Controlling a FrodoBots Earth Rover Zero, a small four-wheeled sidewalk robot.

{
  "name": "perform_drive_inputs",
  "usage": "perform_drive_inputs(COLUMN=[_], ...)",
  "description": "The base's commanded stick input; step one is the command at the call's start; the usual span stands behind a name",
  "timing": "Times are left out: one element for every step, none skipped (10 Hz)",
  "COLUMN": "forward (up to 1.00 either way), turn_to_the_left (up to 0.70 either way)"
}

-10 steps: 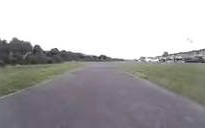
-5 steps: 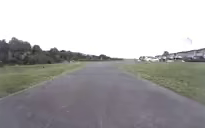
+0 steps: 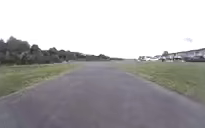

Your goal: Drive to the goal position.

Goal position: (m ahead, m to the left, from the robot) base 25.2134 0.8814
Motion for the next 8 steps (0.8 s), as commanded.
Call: perform_drive_inputs(forward=[0.7,0.7,0.7,0.7,0.7,0.7,0.7,0.7], turn_to_the_left=[0.0,0.0,0.0,0.0,0.0,0.0,0.0,0.0])
